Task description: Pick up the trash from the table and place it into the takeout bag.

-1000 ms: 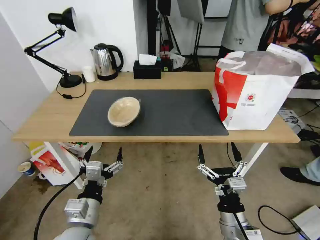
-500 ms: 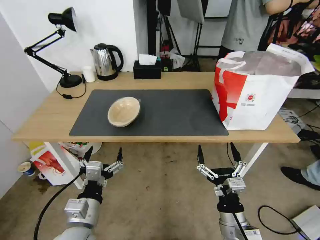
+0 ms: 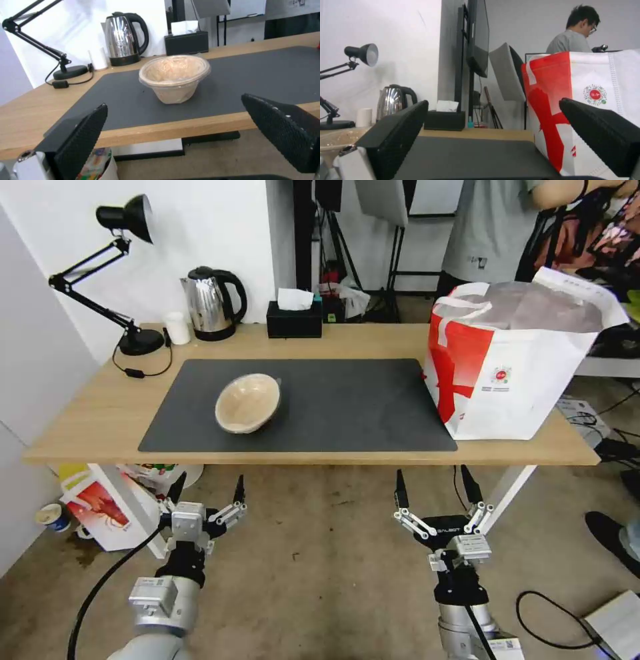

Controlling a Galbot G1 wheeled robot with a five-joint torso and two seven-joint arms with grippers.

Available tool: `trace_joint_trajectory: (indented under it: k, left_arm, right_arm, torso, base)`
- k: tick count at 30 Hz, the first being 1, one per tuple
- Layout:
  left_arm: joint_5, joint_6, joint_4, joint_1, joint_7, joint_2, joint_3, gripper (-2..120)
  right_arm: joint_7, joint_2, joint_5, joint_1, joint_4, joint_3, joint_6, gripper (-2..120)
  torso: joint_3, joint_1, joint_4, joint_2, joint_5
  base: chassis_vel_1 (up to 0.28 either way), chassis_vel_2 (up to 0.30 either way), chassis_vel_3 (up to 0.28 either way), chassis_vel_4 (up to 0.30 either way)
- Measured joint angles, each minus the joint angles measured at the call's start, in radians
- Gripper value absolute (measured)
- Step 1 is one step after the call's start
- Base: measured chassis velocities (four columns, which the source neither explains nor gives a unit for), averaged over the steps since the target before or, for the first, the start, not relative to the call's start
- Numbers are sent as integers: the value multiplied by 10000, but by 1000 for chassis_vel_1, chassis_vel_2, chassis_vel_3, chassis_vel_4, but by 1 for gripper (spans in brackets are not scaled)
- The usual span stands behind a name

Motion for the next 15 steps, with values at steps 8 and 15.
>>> trace_joint_trajectory:
  k: [8, 15]
  left_arm:
    - [0, 0, 0, 0, 0, 0, 0, 100]
    - [0, 0, 0, 0, 0, 0, 0, 100]
  right_arm:
    - [1, 0, 0, 0, 6, 1, -7, 100]
    - [1, 0, 0, 0, 9, 1, -9, 100]
  torso:
    - [0, 0, 0, 0, 0]
    - [0, -1, 0, 0, 0]
  base:
    - [0, 0, 0, 0]
    - [0, 0, 0, 0]
